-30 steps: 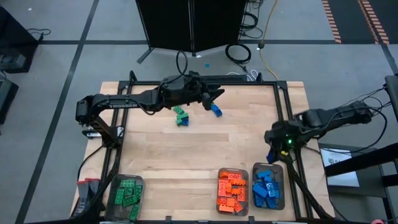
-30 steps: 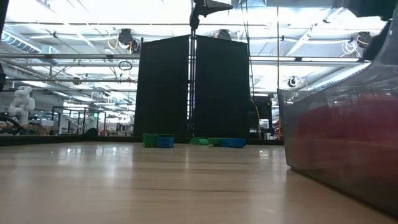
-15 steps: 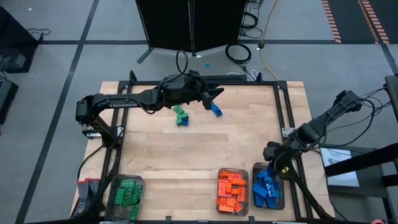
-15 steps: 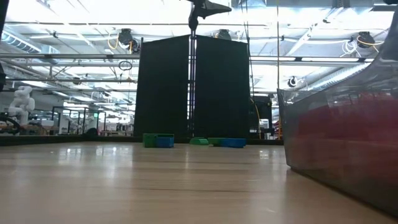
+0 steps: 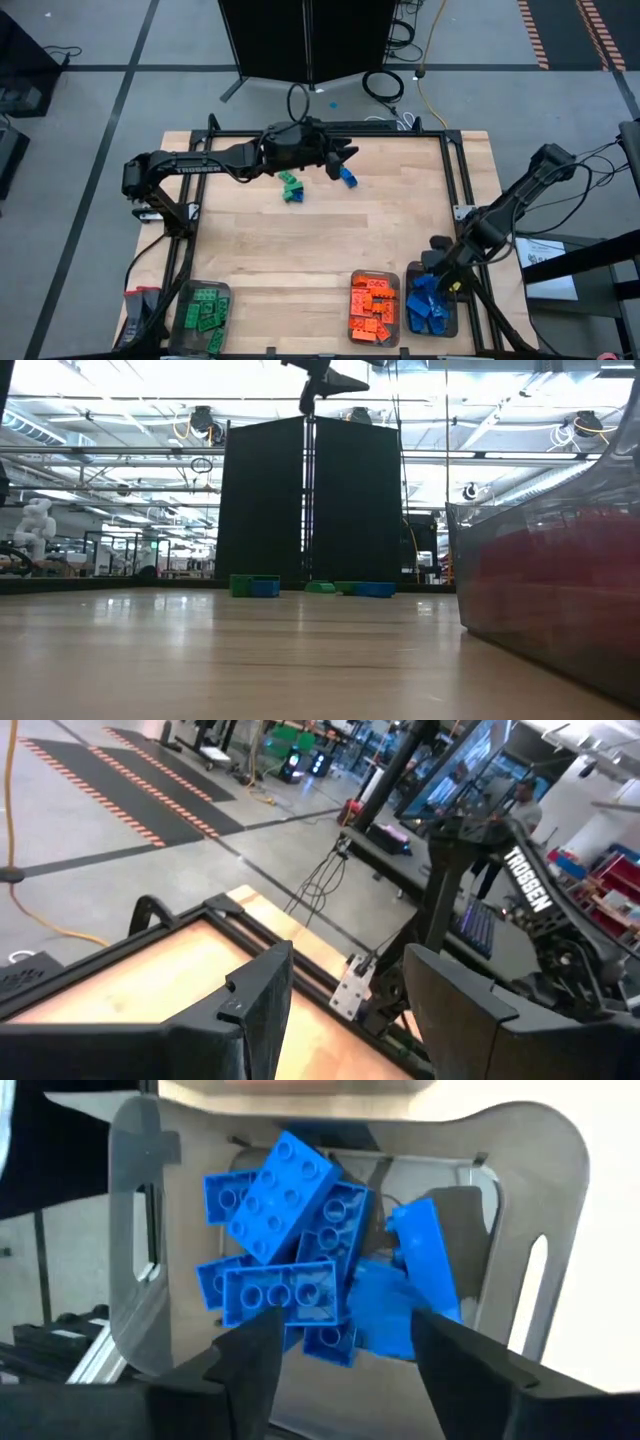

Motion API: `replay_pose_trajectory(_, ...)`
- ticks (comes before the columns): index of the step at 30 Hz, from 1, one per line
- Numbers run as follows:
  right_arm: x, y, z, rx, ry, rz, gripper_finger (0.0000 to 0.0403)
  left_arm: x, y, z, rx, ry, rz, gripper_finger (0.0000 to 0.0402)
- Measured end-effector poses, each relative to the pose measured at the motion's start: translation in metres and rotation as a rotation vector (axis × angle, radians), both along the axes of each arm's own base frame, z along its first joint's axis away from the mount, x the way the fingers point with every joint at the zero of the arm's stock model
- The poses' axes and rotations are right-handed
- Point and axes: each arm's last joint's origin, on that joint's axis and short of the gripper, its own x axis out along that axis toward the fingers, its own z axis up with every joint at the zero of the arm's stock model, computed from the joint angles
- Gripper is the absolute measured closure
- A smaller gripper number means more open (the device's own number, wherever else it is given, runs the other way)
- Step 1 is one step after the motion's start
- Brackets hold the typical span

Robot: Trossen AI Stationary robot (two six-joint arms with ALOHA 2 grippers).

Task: Sort blocks
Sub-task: Put the green game piece into the left black bin

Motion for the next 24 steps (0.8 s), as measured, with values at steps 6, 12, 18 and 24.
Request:
replay_pose_trajectory(6, 0.000, 0.001, -0.001, -0.002, 0.004, 0.006, 0.0184, -0.001, 0.000, -0.004, 0.028, 0.047, -0.004, 0.0207)
replay_pose_trajectory(12, -0.005, -0.007, 0.012, 0.000, -0.031, -0.037, 0.0186, -0.003, 0.004, -0.010, 0.213, 0.187, 0.042, 0.0207)
replay_pose_trajectory(18, -0.017, -0.024, 0.042, -0.145, -0.100, -0.080, 0.0190, 0.006, 0.021, -0.034, 0.176, 0.276, 0.097, 0.0207)
replay_pose_trajectory(24, -0.028, -0.039, 0.063, -0.257, -0.158, -0.163, 0.0190, 0.020, 0.033, -0.075, 0.138, 0.434, 0.099, 0.0207)
